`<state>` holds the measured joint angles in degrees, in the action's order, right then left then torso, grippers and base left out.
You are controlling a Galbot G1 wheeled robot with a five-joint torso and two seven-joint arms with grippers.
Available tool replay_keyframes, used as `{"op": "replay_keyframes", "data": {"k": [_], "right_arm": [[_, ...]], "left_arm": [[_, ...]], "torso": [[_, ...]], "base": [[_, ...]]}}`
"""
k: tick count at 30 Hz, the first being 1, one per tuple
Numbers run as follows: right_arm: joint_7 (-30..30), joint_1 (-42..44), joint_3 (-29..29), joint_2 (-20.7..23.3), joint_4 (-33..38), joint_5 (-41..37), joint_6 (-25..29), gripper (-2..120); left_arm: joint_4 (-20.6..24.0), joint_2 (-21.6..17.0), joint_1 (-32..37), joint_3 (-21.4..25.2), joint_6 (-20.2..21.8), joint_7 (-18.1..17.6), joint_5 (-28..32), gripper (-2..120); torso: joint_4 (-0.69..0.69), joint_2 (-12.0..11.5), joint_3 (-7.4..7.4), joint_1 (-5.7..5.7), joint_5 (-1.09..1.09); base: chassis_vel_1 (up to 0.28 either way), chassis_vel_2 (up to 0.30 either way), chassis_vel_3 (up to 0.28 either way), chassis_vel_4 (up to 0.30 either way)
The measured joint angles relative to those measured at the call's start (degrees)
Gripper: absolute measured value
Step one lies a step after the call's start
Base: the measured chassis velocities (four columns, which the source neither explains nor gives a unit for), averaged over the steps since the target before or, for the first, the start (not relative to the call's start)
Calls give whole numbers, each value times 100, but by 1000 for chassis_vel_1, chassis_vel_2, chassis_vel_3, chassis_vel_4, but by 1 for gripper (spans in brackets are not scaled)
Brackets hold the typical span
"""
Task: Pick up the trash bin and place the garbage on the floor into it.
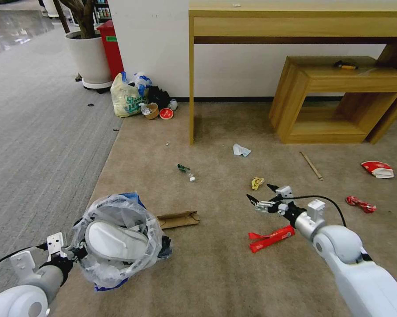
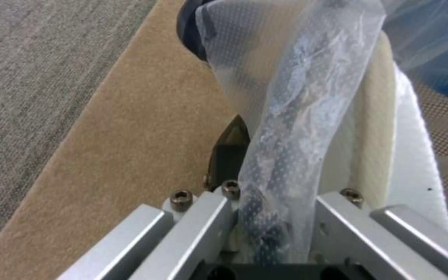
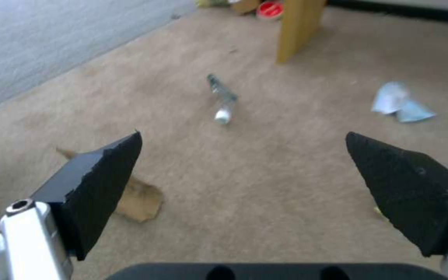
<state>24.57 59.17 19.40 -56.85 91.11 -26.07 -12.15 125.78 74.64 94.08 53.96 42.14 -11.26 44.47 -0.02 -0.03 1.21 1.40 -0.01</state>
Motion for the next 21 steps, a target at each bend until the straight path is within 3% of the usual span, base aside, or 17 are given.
{"op": "replay_keyframes", "data": {"k": [7,10,21], "right_arm": [[481,-872,-955,-239,-1095,253,226,100],[808,-1552,-1575,-538,-1869,451,409,100],[1456,-2759,-2651,-1395,-3688,1179,994,100]], "left_arm": [[94,163,59,31,0,-66,-70,0],[128,254,69,33,0,-109,-127,0],[200,293,100,18,0,-102,-197,0]], "torso": [[-1,0,0,0,-1],[-1,0,0,0,-2],[1,0,0,1,-1]], "base": [[0,0,0,0],[0,0,0,0],[0,0,0,0]]}}
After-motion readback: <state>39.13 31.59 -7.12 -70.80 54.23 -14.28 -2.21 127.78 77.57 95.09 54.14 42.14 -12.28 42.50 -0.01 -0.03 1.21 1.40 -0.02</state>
